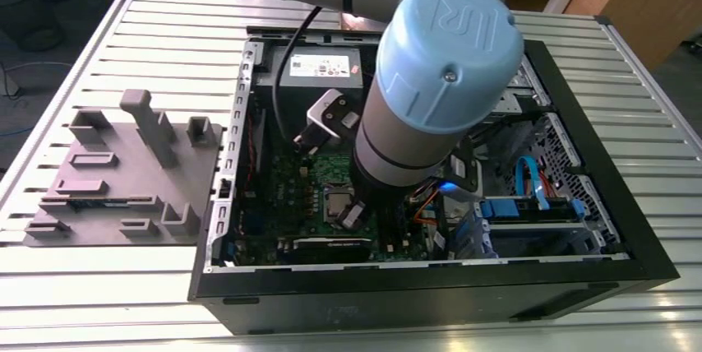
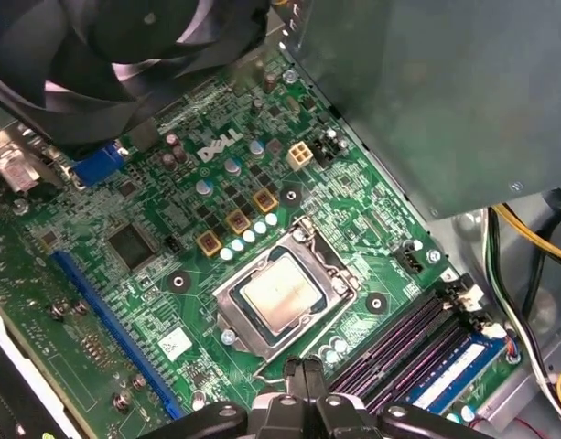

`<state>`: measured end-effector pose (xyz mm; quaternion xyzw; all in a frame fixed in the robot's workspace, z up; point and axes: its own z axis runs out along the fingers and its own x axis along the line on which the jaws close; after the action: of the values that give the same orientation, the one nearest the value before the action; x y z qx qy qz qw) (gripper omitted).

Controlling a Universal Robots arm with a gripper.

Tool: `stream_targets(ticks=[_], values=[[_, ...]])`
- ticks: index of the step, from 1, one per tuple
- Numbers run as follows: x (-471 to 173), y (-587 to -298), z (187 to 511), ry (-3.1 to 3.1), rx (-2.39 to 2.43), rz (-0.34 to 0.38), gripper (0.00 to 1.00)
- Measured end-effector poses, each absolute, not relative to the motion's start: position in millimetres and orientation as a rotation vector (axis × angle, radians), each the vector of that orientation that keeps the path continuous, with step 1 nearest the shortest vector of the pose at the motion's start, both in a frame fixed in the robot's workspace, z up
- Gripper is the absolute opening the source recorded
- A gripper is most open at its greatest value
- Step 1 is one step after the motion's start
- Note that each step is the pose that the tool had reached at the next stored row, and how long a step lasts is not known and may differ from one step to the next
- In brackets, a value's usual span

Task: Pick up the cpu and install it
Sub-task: 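Install the first cpu locking lever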

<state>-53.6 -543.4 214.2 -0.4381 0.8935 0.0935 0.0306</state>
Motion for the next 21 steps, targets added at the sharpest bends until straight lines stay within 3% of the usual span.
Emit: stream_targets(ticks=[21], values=[[-53.0, -543.3, 212.4, 2.606, -1.655, 0.299, 0.11]])
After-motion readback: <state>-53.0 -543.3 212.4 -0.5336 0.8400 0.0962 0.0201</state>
